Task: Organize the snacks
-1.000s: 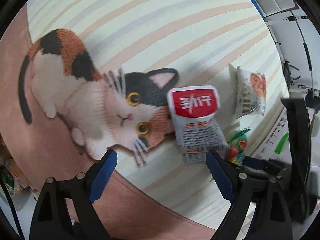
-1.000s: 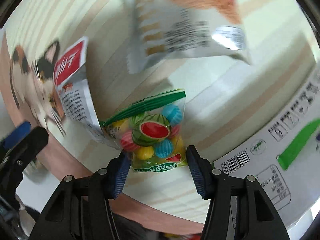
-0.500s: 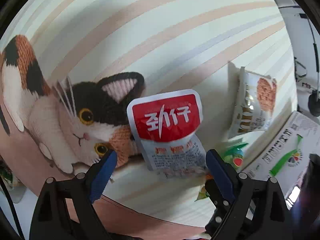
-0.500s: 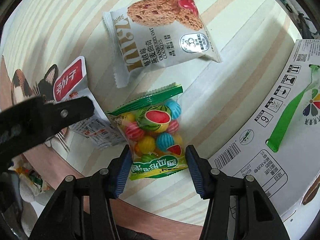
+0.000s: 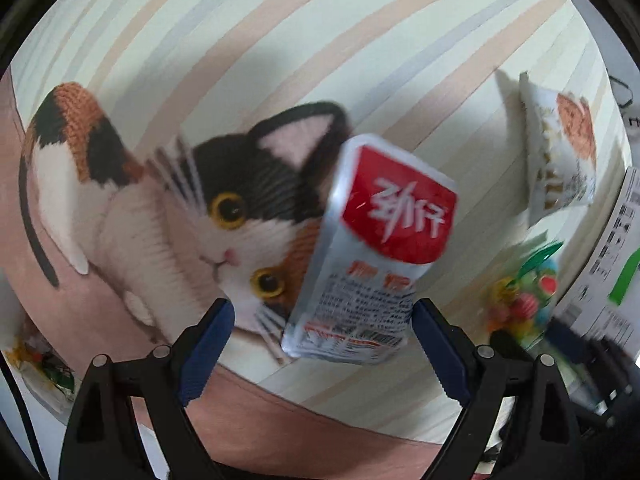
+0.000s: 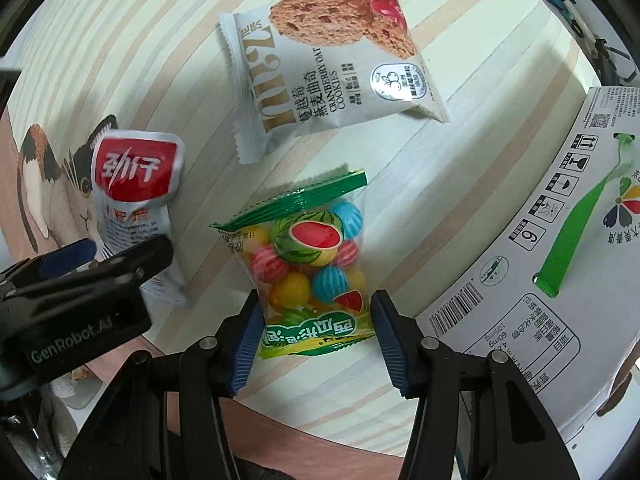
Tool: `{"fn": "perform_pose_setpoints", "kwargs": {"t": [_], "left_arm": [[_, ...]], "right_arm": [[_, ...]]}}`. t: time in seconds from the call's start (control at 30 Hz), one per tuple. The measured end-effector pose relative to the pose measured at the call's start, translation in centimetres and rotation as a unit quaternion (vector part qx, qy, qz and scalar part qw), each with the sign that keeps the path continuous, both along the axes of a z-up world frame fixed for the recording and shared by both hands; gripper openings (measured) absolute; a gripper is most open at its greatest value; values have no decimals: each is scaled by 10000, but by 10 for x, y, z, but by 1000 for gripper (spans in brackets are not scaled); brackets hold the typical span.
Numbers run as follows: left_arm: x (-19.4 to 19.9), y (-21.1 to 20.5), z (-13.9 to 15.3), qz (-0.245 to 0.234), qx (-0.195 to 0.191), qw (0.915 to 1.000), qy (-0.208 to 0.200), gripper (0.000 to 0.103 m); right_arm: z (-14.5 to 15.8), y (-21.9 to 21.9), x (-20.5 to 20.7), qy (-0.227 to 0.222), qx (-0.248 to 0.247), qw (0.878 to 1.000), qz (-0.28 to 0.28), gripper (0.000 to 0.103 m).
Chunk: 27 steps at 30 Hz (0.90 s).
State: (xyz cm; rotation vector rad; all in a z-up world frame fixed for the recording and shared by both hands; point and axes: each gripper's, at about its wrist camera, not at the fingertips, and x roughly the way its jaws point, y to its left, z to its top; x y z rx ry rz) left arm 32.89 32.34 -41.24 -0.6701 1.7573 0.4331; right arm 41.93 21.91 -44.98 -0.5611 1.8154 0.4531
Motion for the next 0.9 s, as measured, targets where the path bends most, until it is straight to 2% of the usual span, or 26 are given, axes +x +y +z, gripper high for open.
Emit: {"fn": "perform_pose_setpoints", "kwargs": {"t": [0.13,0.2,0.23,0.43,0.5,0.67,0.9], "left_arm": [[-8,-7,-2,-73,77,9999,-87,88],[3,-30,-1,-230,272,9991,-214,72],[4,-34,2,-304,334,9986,-277,67],[8,-52,11,-601,521,9955,-507,58],[7,-62,21,-694,586,9941,-594,52],[13,-86,25,-873,617,9917,-710,50],[3,-75,24,-766,406,9919,-923,52]], "right_arm": [[-5,3,-11,-68,-42,10000,59,57],[-9,5,-16,-101,-59,9999,88,57],[-9,5,-20,-120,-70,9998,121,57],[-9,11,-44,-251,-71,9994,235,56],[-10,11,-53,-276,-51,9993,258,56],[-11,6,-78,-287,15,9993,233,55],[-12,-6,-102,-250,161,9995,44,55]]}}
